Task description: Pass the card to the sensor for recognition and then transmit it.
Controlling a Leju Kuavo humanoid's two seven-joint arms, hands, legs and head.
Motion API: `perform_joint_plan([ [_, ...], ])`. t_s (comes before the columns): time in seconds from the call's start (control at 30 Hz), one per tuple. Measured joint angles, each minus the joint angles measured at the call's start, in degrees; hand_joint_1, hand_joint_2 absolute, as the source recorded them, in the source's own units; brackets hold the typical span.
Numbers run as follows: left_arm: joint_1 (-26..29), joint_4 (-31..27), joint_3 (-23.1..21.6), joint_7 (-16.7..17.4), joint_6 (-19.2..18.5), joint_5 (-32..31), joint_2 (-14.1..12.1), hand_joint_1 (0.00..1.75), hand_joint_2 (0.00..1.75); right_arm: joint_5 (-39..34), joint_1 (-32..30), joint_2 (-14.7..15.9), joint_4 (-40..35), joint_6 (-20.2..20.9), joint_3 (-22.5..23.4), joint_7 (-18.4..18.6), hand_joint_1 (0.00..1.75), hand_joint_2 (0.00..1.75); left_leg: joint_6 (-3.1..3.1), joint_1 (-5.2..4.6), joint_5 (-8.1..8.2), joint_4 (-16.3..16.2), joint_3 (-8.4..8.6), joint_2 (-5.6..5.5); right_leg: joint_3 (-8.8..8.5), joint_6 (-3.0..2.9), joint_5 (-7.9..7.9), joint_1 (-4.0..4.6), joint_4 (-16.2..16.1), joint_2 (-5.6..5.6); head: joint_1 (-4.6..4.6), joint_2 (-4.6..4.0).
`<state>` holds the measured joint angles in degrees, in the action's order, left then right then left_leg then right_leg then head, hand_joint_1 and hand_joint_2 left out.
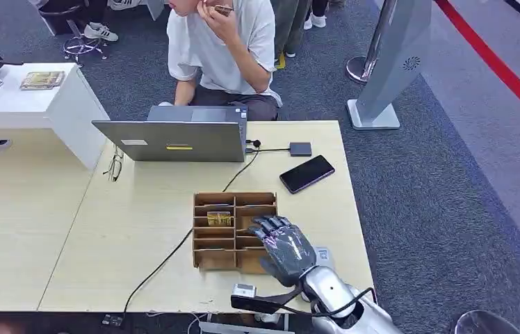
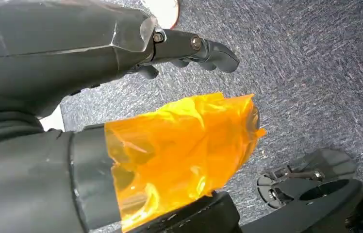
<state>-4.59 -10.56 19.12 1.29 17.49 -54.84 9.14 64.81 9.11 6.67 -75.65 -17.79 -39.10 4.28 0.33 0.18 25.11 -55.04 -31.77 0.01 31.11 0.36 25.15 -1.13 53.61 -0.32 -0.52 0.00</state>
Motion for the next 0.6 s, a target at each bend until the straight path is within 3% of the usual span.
perform_joint_plan([
  [0.47,0.0,0.0,0.0,0.0,0.1,-0.2,0.0,0.0,0.0,0.0,0.0,0.0,0.6,0.3,0.0,0.4,0.54,1.75,0.0,0.0,0.0,0.0,0.0,0.0,0.0,0.0,0.0,0.0,0.0,0.0,0.0,0.0],
  [0.6,0.0,0.0,0.0,0.0,0.1,-0.2,0.0,0.0,0.0,0.0,0.0,0.0,0.6,0.3,0.0,0.4,0.65,1.75,0.0,0.0,0.0,0.0,0.0,0.0,0.0,0.0,0.0,0.0,0.0,0.0,0.0,0.0],
])
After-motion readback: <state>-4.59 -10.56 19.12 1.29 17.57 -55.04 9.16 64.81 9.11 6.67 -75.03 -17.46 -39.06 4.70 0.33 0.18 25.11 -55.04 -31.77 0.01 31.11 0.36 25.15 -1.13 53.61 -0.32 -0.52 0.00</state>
